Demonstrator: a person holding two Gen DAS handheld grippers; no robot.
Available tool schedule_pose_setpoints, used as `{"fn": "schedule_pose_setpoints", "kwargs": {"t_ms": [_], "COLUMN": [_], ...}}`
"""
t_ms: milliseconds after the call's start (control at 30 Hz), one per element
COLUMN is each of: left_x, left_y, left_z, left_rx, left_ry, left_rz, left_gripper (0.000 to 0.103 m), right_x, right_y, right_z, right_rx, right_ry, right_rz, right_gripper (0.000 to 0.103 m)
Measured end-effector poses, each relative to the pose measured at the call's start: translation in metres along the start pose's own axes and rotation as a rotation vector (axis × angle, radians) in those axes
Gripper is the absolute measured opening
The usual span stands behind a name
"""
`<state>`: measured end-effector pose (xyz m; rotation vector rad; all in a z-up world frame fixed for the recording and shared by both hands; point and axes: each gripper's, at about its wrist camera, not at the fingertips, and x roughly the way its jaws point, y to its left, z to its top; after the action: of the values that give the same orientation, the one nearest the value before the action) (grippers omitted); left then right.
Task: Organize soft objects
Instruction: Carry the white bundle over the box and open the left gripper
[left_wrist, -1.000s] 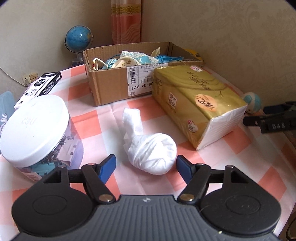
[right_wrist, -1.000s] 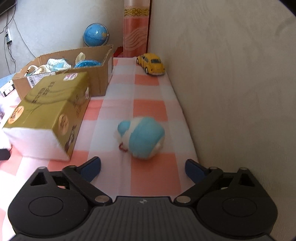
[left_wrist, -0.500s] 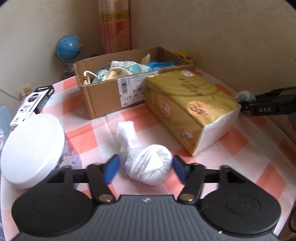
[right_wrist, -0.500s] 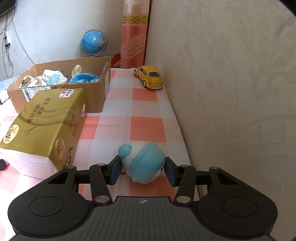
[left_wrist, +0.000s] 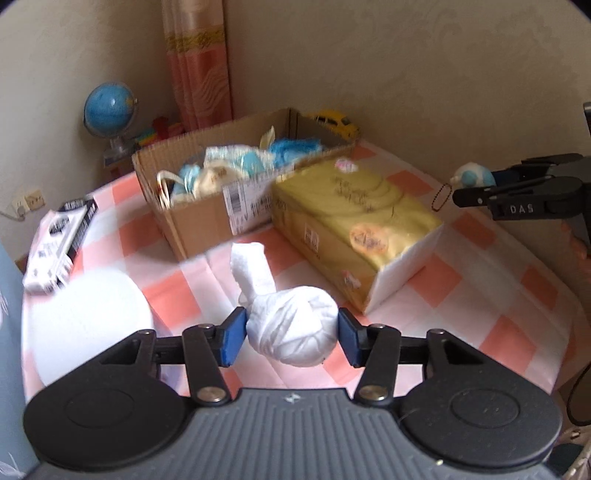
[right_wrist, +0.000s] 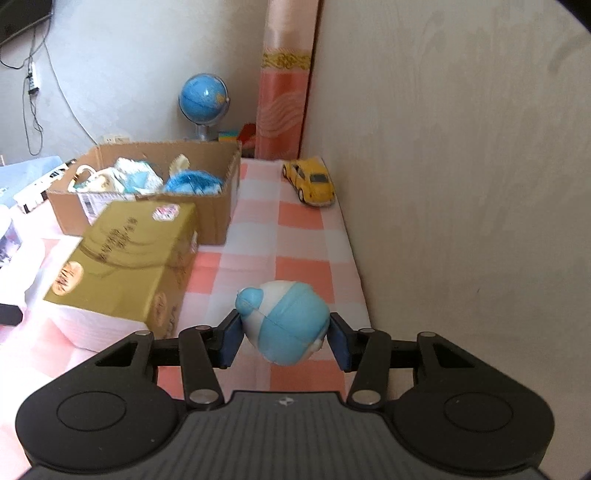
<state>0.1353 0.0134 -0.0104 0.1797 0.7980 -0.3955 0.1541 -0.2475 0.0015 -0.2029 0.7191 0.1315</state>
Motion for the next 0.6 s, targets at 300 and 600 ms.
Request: {"fn": "schedule_pose_setpoints", "kwargs": {"t_ms": [300, 600], "left_x": [-0.007, 0.049], "left_y": [0.024, 0.068], "left_z": [0.062, 0.12], "left_rx": [0.029, 0.0], "left_ry": [-0.088, -0.072], "left_rz": [0.018, 0.103], "left_gripper": [0.052, 0.055], "right_x": [-0.019, -0.026], "right_y": [0.006, 0.009], "right_z": [0.013, 0.014], "right_rx": [-0.017, -0.032], "right_ry": [-0.05, -0.057], "right_rz": [0.039, 0.041], "right_gripper": [0.054, 0.054]}}
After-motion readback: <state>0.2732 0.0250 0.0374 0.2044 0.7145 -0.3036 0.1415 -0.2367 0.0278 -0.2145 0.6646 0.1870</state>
